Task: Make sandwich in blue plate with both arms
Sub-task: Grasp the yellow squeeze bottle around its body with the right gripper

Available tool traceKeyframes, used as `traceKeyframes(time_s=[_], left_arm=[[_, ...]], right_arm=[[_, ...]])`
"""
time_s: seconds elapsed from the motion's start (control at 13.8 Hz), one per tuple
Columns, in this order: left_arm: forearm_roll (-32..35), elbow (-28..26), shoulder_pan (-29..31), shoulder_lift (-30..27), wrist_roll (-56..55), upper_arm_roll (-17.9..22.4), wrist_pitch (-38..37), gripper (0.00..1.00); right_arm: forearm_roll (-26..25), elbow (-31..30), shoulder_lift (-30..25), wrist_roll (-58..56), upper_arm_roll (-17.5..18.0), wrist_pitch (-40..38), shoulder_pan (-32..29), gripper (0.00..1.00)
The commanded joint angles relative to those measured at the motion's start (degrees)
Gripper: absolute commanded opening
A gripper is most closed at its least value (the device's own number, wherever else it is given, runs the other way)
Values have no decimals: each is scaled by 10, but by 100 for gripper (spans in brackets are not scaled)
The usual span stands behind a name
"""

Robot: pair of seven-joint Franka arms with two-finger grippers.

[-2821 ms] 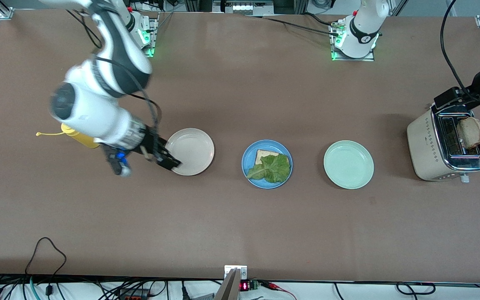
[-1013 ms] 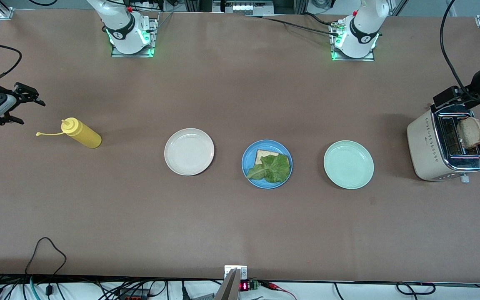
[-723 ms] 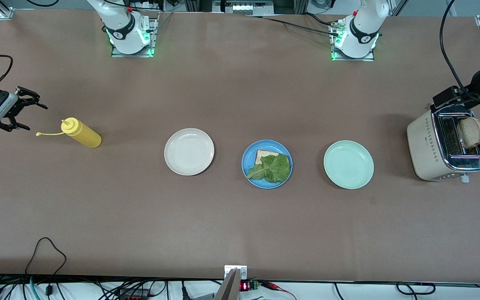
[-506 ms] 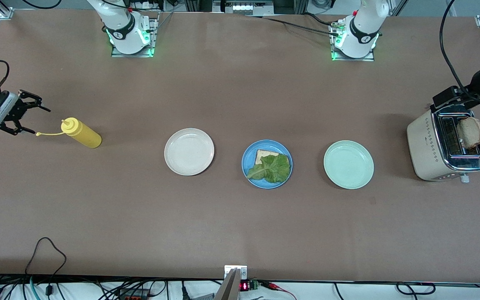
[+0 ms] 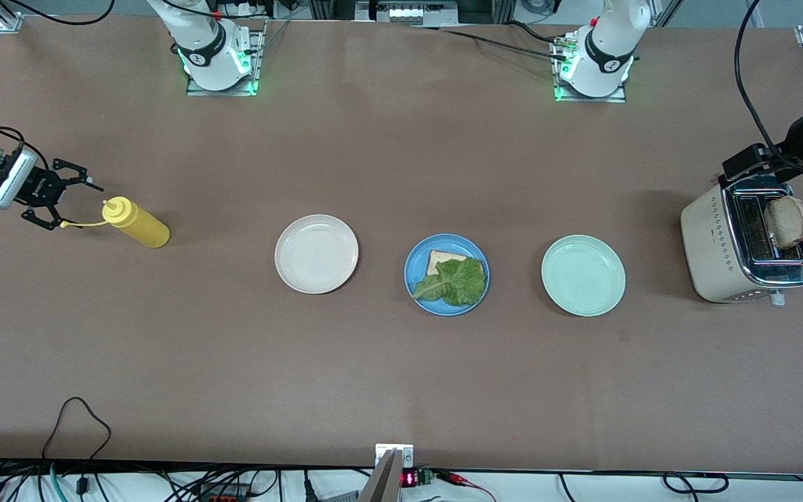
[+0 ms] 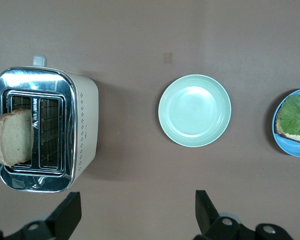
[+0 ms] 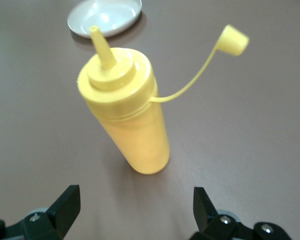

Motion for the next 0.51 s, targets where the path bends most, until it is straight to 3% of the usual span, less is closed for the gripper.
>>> traceKeyframes(time_s=[0.0, 0.22, 0.43], left_arm=[[-10, 7, 1, -4, 10, 0, -9, 100], [-10, 7, 1, -4, 10, 0, -9, 100], [-10, 6, 1, -4, 10, 0, -9, 100]], right_arm=[[39, 8, 28, -43, 7, -25, -27, 100], [80, 18, 52, -80, 7, -40, -29, 100], [87, 26, 75, -93, 8, -54, -35, 100]])
